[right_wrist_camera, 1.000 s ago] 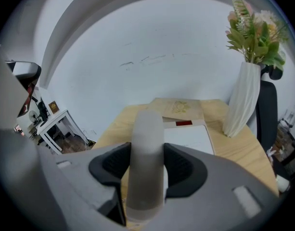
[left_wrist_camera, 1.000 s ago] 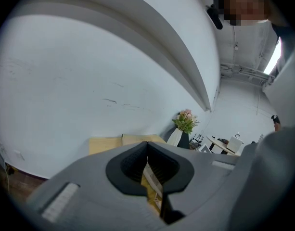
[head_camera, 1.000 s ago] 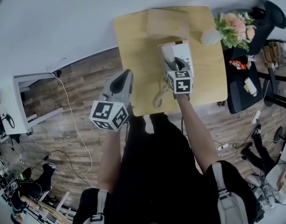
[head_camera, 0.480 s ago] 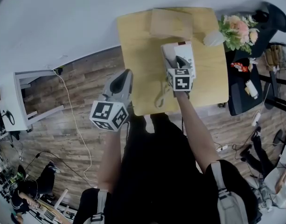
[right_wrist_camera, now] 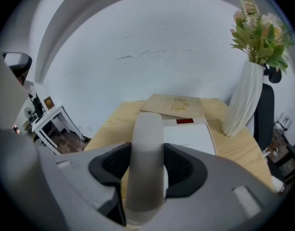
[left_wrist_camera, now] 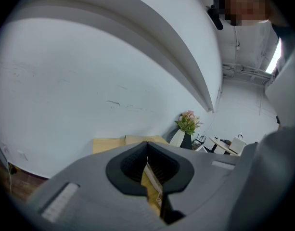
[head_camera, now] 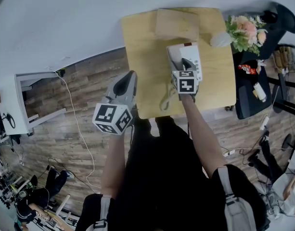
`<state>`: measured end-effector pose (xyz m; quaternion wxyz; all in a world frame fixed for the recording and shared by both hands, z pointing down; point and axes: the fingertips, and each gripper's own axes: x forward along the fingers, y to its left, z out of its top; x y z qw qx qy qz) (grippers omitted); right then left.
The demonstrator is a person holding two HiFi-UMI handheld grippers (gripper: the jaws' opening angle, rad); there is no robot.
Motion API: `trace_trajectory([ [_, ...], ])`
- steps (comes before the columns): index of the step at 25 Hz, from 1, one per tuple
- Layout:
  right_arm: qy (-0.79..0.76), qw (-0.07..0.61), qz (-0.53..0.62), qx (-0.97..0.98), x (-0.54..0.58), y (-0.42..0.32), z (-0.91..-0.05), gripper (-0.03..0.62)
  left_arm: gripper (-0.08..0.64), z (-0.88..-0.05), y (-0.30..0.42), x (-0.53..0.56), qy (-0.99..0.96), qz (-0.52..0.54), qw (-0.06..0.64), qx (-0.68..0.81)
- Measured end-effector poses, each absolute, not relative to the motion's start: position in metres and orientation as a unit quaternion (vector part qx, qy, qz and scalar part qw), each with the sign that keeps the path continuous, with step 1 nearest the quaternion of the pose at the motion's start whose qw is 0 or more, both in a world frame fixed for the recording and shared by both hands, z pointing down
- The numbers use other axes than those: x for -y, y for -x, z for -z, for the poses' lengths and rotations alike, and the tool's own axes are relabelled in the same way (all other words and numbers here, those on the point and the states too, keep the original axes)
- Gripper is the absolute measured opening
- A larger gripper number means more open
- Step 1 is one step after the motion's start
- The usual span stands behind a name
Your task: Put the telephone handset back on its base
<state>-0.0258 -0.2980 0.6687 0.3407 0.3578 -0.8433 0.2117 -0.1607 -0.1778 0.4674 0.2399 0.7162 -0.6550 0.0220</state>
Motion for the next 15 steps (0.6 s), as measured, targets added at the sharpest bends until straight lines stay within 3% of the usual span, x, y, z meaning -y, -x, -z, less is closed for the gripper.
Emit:
trace_trajectory([
  [15, -0.365, 0.341, -0.22, 0.838, 0.2971, 0.0223, -0.6745, 0.218, 0.009, -0.4649, 0.1618, 0.1717, -0.715, -0.025, 0.238, 0.657],
])
